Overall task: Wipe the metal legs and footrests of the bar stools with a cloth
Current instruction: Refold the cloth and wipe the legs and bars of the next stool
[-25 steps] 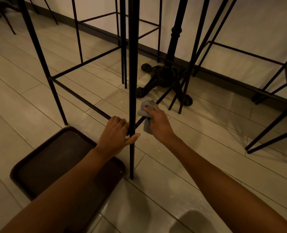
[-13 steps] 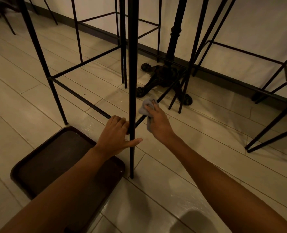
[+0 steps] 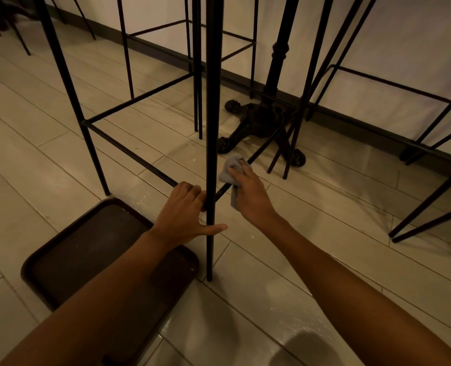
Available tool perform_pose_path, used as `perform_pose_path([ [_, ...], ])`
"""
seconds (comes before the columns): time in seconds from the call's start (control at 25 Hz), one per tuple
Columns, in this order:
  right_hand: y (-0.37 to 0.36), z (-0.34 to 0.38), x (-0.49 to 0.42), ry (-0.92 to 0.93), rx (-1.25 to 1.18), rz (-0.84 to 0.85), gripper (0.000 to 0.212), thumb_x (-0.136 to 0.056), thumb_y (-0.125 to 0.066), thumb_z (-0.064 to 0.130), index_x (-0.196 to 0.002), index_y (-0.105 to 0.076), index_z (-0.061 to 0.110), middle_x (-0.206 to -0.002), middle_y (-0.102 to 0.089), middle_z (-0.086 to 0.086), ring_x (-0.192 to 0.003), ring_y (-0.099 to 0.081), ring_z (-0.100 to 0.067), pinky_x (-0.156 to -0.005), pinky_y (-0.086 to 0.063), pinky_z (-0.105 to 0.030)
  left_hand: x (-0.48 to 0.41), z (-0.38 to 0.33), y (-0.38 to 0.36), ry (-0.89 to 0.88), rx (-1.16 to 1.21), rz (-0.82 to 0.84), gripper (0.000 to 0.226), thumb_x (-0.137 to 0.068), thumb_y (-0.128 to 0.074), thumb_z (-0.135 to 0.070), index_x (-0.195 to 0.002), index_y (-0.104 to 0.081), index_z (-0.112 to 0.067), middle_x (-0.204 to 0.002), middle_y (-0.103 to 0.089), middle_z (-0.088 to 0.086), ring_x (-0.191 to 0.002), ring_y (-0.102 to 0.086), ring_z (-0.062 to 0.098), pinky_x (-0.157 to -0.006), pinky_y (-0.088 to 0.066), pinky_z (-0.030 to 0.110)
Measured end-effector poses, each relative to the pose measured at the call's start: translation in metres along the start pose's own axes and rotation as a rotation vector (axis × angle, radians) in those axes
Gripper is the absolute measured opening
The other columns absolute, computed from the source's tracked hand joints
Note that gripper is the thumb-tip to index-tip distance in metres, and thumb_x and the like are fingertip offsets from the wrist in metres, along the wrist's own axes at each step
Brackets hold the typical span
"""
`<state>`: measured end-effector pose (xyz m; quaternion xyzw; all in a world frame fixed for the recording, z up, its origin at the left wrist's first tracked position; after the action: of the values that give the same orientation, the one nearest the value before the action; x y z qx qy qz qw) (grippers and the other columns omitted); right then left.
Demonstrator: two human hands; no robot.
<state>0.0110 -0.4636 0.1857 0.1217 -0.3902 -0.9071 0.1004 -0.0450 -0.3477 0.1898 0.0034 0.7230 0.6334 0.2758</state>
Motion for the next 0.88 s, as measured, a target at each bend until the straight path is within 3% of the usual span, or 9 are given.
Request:
perform_pose_path([
  [0.12,-0.005,0.005,0.006,0.049,-0.027,-0.027,0.053,-0.086,-0.043,-0.014,-0.135,-0.04,0.004,-0.15,-0.022,-0.019,-0.14,-0.019,-0.03,-0.116,-0.018,-0.036,0.0,0.001,-0.001,0.002,-0.016,-0.001,0.079,-0.071,-0.017,-0.085,-0.072,-0.057,-0.017,-0.081,-0.061,0.005,-0.079,-0.051,0.021,-0.079,-0.041,0.032],
  [0.32,-0.009,0.014,0.015,0.031,-0.056,-0.009,0.05,-0.088,-0.041,-0.012,-0.135,-0.041,0.007,-0.152,-0.019,-0.015,-0.14,-0.018,-0.025,-0.11,-0.013,-0.022,-0.001,0.0,-0.001,-0.002,-0.028,-0.008,0.075,-0.072,-0.021,-0.084,-0.07,-0.055,-0.017,-0.079,-0.06,0.004,-0.078,-0.05,0.021,-0.078,-0.026,0.027],
  [0.48,0.009,0.009,0.005,-0.03,-0.123,0.025,0.044,-0.09,-0.039,-0.009,-0.132,-0.045,0.006,-0.147,-0.031,-0.018,-0.137,-0.027,-0.029,-0.113,-0.021,-0.034,0.0,0.001,-0.001,0.008,0.006,0.006,0.075,-0.072,-0.021,-0.084,-0.072,-0.056,-0.017,-0.081,-0.06,0.003,-0.08,-0.049,0.02,-0.08,-0.035,0.03],
  [0.64,0.005,0.003,-0.002,-0.001,-0.014,-0.005,0.052,-0.086,-0.041,-0.013,-0.135,-0.04,0.005,-0.15,-0.024,-0.017,-0.139,-0.02,-0.03,-0.113,-0.017,-0.031,-0.001,0.001,-0.002,0.014,0.018,0.046,0.075,-0.069,-0.023,-0.085,-0.073,-0.055,-0.017,-0.085,-0.06,0.004,-0.083,-0.049,0.021,-0.08,-0.041,0.032],
  [0.88,-0.017,0.016,0.02,0.025,-0.05,-0.006,0.051,-0.089,-0.042,-0.009,-0.136,-0.04,0.009,-0.152,-0.02,-0.013,-0.14,-0.018,-0.026,-0.115,-0.017,-0.031,0.0,-0.002,-0.004,-0.019,-0.028,0.09,0.086,-0.069,-0.02,-0.086,-0.089,-0.06,-0.013,-0.09,-0.061,0.005,-0.086,-0.05,0.021,-0.085,-0.038,0.031],
])
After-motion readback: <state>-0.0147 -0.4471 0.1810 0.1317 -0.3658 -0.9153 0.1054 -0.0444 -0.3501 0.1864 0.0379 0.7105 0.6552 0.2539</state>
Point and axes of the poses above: each hand's wrist, its own x-axis away from the middle knuckle, its own y-axis out of the back of the hand, z = x × y, the point moved 8 cm from there along -x, towards the middle knuckle
